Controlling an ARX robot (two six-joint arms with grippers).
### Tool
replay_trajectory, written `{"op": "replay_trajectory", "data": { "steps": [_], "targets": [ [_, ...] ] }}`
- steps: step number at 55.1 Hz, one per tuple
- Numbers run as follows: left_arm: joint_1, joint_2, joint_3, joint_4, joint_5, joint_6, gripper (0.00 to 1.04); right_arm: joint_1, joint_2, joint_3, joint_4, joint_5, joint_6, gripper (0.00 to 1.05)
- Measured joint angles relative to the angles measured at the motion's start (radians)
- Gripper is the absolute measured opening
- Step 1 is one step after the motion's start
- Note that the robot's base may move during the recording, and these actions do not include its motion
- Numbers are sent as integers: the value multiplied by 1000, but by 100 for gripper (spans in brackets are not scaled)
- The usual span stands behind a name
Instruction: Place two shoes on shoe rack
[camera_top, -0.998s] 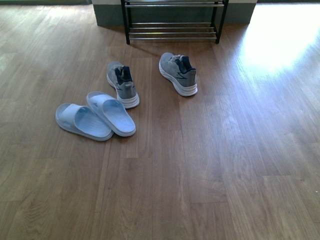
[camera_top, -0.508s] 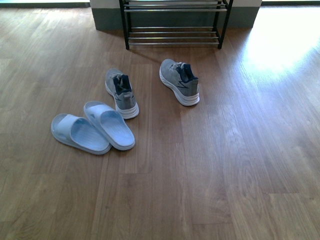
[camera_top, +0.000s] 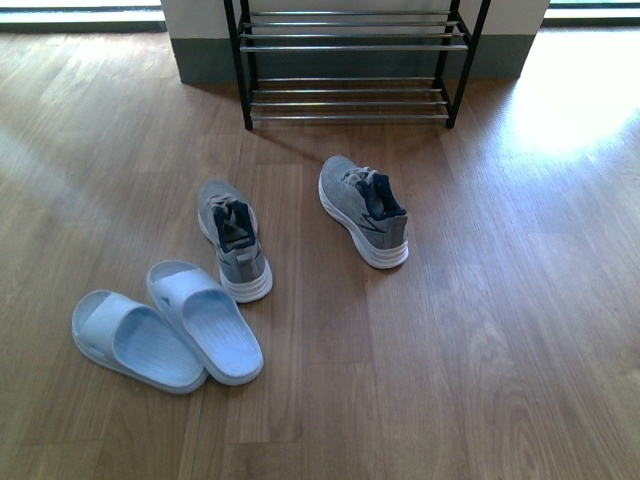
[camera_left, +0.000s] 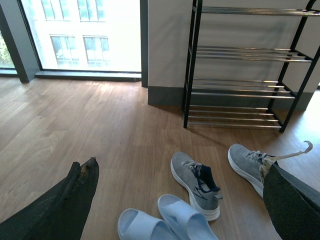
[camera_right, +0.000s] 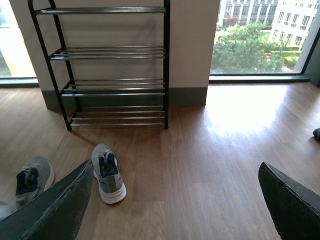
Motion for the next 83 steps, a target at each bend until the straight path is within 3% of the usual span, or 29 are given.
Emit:
{"op": "replay_trajectory", "data": {
  "steps": [46,48,50,54,61,66,72,83],
  "targets": [
    [0,0,0,0,-1,-1,95,0,0,0,0,1,0,96],
    [-31,33,24,-67,-115,-47,95,0,0,0,0,1,0,96],
    [-71,121,67,-143,-239,-114,95,0,0,0,0,2,0,96],
    [-61,311,114,-105,-343,-201,95,0,0,0,0,-1,0,96],
    [-5,742,231,121,-315,-315,95,0,0,0,0,0,0,96],
    [-3,1096,352,200,-280,-387,95,0,0,0,0,0,0,96],
    [-56,1646,520,220,-269,-472,95,0,0,0,0,0,0,96],
    [-126,2041,684,196,-241,-468,95,0,0,0,0,0,0,96]
  ]
}}
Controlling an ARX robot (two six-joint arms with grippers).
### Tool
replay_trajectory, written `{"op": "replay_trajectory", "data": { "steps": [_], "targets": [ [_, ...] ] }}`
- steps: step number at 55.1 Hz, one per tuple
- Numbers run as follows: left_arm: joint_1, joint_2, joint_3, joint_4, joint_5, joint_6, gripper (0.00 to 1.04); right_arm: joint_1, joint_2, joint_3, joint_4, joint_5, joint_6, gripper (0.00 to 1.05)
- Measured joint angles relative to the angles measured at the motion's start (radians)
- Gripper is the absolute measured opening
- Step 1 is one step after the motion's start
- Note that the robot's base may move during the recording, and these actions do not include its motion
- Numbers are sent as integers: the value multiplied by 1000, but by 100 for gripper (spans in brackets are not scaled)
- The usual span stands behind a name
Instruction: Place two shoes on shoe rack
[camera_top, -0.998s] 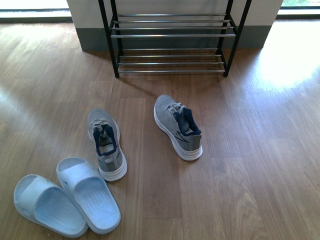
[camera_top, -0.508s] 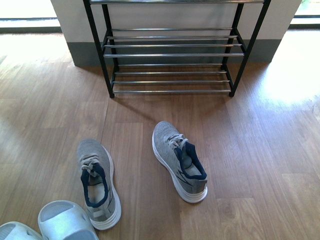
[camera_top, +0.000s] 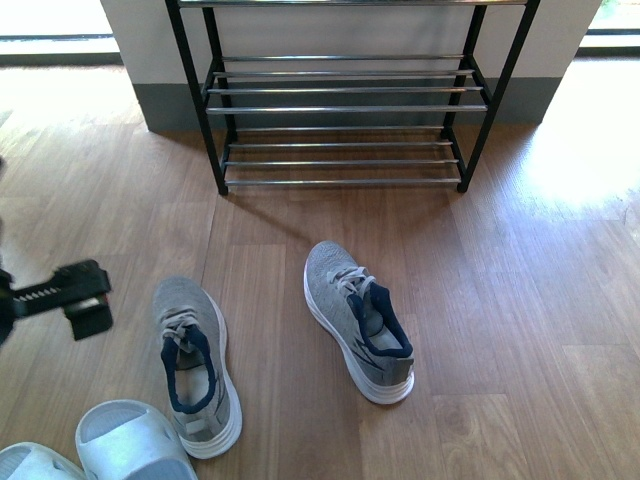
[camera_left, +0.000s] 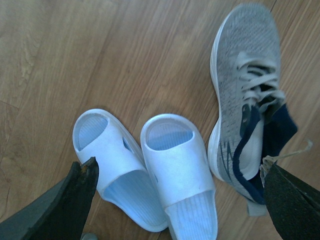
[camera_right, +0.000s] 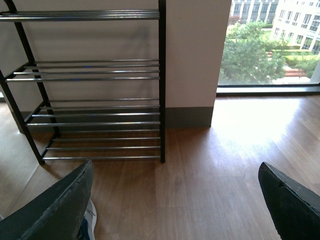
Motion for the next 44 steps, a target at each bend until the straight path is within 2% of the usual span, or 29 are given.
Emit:
{"op": "replay_trajectory", "data": {
  "steps": [5,11,21,29,44],
  "targets": [
    [-9,130,67,0,-15,23,95,0,0,0,0,0,0,96],
    [-7,255,153,-19,18,50,95,0,0,0,0,0,0,96],
    [-39,376,248,-34,35,63,95,0,0,0,0,0,0,96],
    [-57,468,325,-54,87,77,95,0,0,0,0,0,0,96],
    [-93,586,450,-40,90,114,95,0,0,0,0,0,0,96]
  ]
}}
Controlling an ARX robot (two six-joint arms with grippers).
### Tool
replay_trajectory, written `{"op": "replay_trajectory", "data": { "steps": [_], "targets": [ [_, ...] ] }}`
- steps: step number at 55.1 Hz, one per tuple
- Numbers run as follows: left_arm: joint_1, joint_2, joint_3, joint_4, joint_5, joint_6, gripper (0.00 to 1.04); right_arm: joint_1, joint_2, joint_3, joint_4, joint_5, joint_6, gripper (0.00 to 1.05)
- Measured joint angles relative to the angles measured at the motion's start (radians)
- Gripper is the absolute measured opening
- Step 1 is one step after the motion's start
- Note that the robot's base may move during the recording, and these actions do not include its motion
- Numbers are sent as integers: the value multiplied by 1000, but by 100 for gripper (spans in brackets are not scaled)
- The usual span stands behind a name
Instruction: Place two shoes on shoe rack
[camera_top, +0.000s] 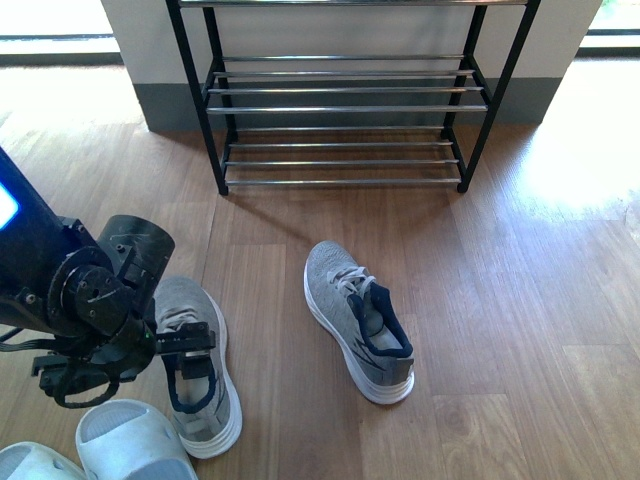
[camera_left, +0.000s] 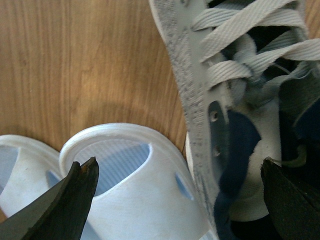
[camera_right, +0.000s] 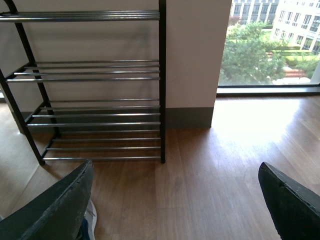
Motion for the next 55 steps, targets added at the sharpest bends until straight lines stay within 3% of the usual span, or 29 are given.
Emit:
{"op": "replay_trajectory", "data": {
  "steps": [20,27,41,48,55],
  "targets": [
    [-7,62,69,3,18,-3,95,0,0,0,0,0,0,96],
    [10,76,77,-3,-9,-19,75,0,0,0,0,0,0,96],
    [18,80,77,5,-59,-17,22,0,0,0,0,0,0,96],
    [18,83,77,10,-66,-14,1,0,0,0,0,0,0,96],
    [19,86,77,14,-81,-5,2,0,0,0,0,0,0,96]
  ]
}}
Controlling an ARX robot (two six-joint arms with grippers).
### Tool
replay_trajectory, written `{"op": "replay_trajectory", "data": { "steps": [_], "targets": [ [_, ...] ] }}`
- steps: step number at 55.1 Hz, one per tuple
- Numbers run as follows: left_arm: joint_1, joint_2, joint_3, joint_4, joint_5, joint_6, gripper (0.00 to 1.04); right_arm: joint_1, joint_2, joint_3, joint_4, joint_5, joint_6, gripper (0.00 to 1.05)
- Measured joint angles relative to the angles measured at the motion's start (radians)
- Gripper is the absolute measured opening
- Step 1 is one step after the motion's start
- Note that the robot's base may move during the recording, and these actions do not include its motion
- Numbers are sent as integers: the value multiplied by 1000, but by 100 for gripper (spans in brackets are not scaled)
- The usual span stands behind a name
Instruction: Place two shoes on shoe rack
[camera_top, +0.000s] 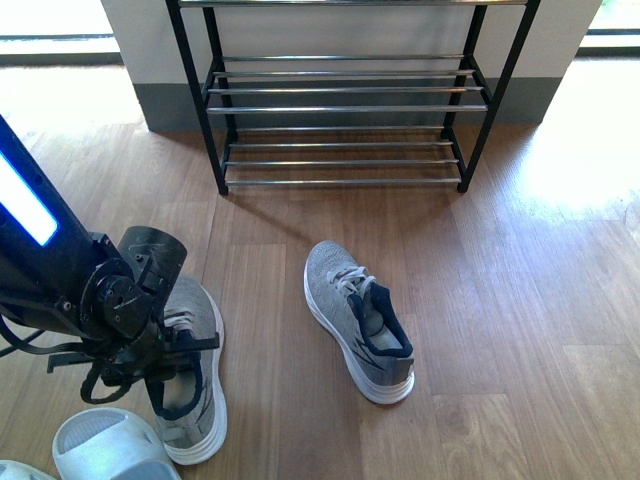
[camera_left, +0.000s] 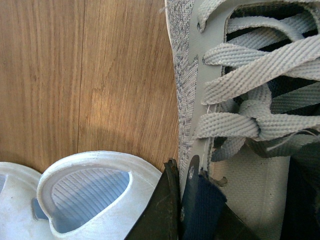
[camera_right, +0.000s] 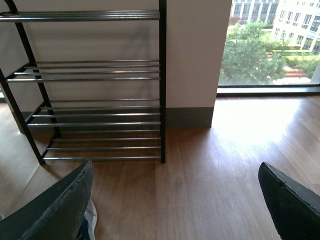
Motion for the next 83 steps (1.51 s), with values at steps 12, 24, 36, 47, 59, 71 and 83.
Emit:
{"op": "replay_trajectory", "data": {
  "steps": [12,24,36,47,59,71,83],
  "targets": [
    [1,-12,-27,37,-8,1,2,0,0,0,0,0,0,96],
    [8,-159,-154,110,-102,2,2,0,0,0,0,0,0,96],
    [33,-538,-369,149,-147,20,2,0,0,0,0,0,0,96],
    [52,-1035,-605,109,-173,76,2,0,0,0,0,0,0,96],
    [66,-1503,-749,-17,-260,171,2,0,0,0,0,0,0,96],
    [20,-2045,-827,-296,-388,259,2,0,0,0,0,0,0,96],
    [13,-2100,-829,-300,-395,277,2,0,0,0,0,0,0,96]
  ]
}}
